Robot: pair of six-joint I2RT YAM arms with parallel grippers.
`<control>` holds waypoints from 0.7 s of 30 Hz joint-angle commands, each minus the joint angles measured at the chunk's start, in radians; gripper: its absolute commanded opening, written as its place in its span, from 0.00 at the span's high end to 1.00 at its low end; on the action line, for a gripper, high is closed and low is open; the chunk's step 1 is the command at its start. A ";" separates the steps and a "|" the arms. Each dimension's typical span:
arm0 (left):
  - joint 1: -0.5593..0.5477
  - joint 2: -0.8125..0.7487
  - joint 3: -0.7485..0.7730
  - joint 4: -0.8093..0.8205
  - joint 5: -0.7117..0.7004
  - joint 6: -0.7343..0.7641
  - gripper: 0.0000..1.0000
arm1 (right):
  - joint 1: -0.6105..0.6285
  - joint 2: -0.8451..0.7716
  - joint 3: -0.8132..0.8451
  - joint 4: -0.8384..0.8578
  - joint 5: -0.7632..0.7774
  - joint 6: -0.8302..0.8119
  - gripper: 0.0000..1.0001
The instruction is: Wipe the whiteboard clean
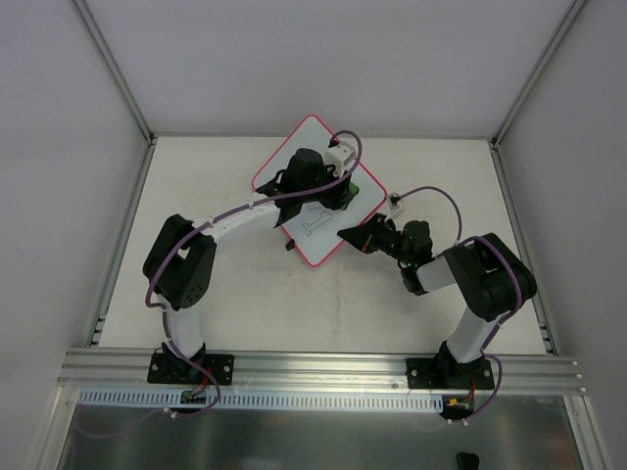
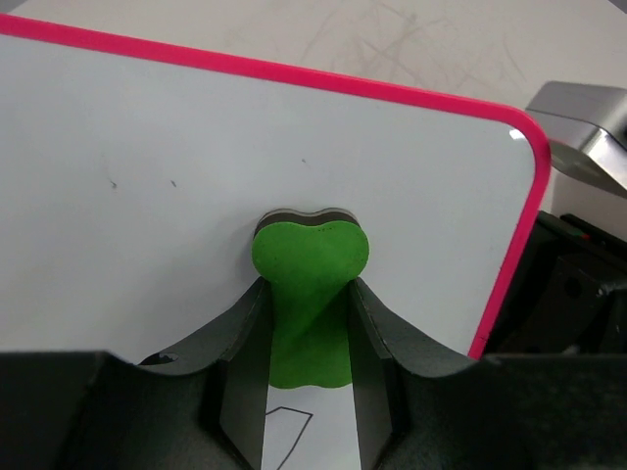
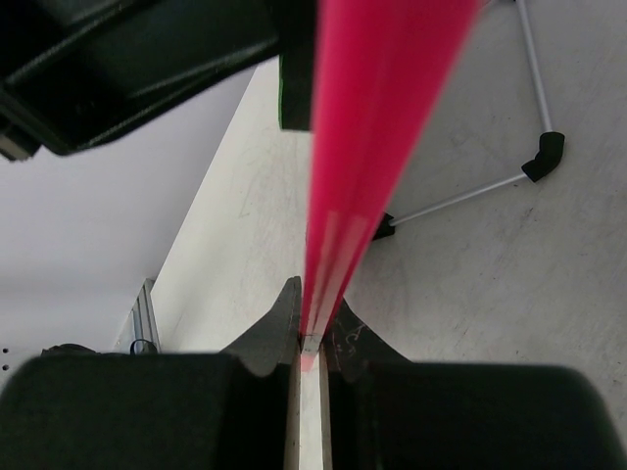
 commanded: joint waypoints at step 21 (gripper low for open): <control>0.147 0.085 -0.249 -0.043 0.000 -0.230 1.00 | 0.079 -0.075 -0.008 0.228 -0.444 -0.111 1.00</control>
